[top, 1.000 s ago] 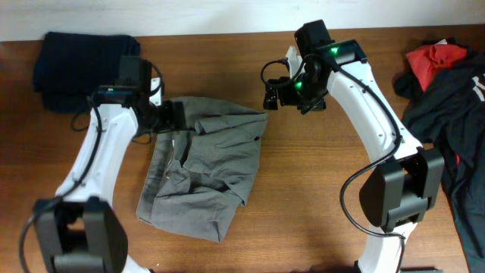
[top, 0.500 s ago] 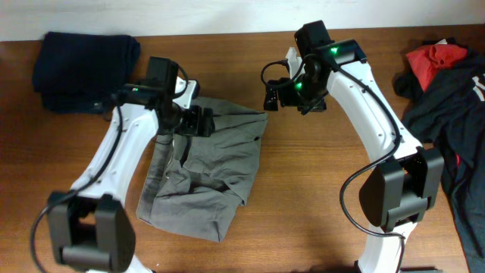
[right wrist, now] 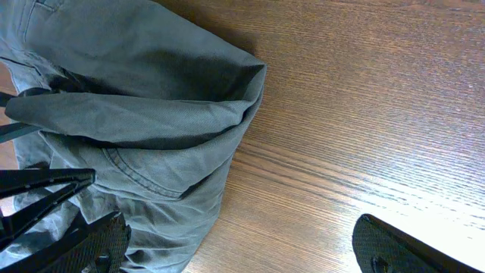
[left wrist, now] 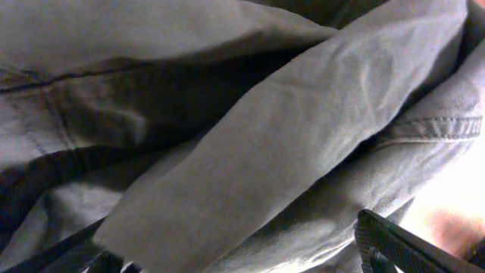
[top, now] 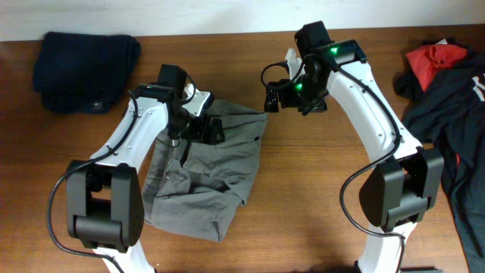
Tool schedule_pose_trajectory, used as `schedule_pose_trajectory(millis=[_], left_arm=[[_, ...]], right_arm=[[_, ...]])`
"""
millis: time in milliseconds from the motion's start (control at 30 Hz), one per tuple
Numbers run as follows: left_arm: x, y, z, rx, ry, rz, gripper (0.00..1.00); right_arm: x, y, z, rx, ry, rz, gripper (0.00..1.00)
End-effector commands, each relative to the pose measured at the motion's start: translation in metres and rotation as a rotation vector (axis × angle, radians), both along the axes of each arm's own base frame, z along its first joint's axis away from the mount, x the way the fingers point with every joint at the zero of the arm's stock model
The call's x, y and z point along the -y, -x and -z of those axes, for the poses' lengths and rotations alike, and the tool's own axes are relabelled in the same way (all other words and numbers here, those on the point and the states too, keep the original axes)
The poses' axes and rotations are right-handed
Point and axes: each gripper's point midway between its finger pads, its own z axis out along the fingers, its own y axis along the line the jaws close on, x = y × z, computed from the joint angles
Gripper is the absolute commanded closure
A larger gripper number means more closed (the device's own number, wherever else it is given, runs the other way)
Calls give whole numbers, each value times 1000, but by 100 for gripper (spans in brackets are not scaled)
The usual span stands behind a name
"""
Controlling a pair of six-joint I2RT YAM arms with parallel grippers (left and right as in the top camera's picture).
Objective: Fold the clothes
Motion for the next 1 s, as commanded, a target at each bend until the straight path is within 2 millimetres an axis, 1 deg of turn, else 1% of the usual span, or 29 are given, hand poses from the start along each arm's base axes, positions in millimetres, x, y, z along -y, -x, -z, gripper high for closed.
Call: schedule_pose_trajectory(millis=[0,67,100,133,200,267,333,433,567,633,667,733,867,967], left_arm=[[4,1,9,-14,25,39,21],[4,1,11,-19,24,38,36],[4,1,11,-19,24,38,42],[4,1,11,-19,24,38,46],[4,1,11,-18,24,38,62],[3,0,11,-15,24,35,84],[1,-4,9,-11,25,17,99],[-6,-11,5,-11,21,-36,99],[-10,-19,-11,2,20,-55,99],[-12,-23,-21,13,2,-57,99],[-14,-26,-30,23,-16,-58,99],[-16,-30,-42,33,-31,-62,99],[-17,-33,-67,44,-34,-75,99],[-17,-35,-81,38,-30,-110,99]], right_arm=[[0,2,6,-14,12,-13,1],[0,2,6,-14,12,-13,1],[0,2,6,-14,12,-13,1],[0,2,6,-15,12,-13,1],[0,2,6,-14,12,-13,1],[0,2,6,-14,12,-13,1],[0,2,6,-14,12,-13,1],[0,2,6,-14,12,-13,1],[0,2,6,-14,12,-13,1],[0,2,6,-14,12,-13,1],[0,2,6,-14,13,-13,1],[1,2,7,-12,19,-11,1],[1,2,7,-12,19,-11,1],[1,2,7,-12,19,-11,1]])
